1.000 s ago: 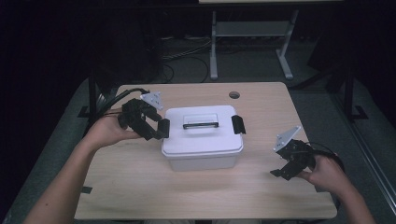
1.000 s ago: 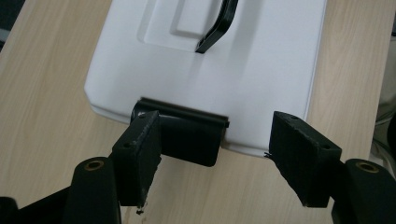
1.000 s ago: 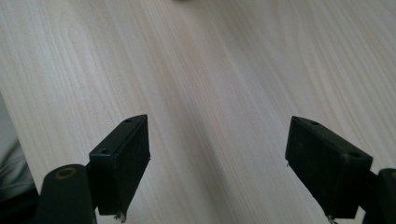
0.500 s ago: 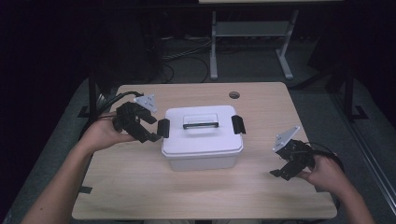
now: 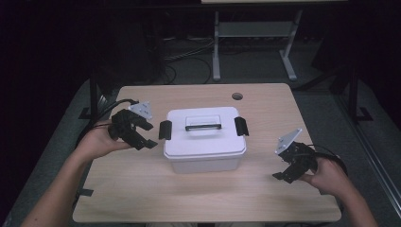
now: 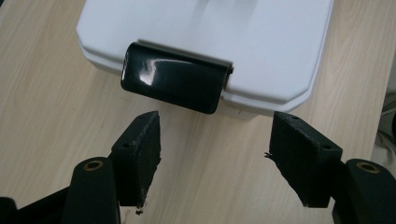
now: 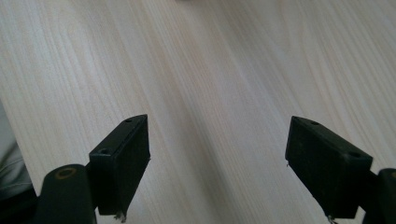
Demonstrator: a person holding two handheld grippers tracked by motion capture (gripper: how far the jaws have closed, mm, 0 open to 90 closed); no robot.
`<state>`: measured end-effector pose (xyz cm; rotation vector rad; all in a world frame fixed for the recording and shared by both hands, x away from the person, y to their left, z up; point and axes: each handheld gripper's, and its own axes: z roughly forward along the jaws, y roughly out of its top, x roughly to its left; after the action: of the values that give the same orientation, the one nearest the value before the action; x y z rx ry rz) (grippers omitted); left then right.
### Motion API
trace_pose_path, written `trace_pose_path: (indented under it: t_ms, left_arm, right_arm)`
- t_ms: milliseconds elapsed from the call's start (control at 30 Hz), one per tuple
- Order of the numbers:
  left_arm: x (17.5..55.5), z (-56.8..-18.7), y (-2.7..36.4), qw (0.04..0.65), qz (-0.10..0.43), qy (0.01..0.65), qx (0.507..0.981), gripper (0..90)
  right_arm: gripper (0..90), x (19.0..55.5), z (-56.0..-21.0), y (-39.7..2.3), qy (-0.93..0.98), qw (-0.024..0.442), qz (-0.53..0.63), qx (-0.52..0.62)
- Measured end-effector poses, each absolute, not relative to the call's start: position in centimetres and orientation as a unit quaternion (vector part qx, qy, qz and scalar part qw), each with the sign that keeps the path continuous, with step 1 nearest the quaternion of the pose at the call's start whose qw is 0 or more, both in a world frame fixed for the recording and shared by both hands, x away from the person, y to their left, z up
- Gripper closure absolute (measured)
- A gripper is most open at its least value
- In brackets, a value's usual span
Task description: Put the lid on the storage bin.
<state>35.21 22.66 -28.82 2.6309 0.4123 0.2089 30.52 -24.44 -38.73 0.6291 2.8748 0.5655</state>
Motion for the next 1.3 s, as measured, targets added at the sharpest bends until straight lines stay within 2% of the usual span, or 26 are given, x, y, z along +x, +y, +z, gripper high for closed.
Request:
trace_pose_path:
  t_ms: [1300]
  left_arm:
    - [33.8,-32.1,25.7,0.238,0.087,0.179,0.951,32.1]
  right_arm:
    - [21.3,30.4,-39.1,-24.7,0.956,0.074,0.187,0.213]
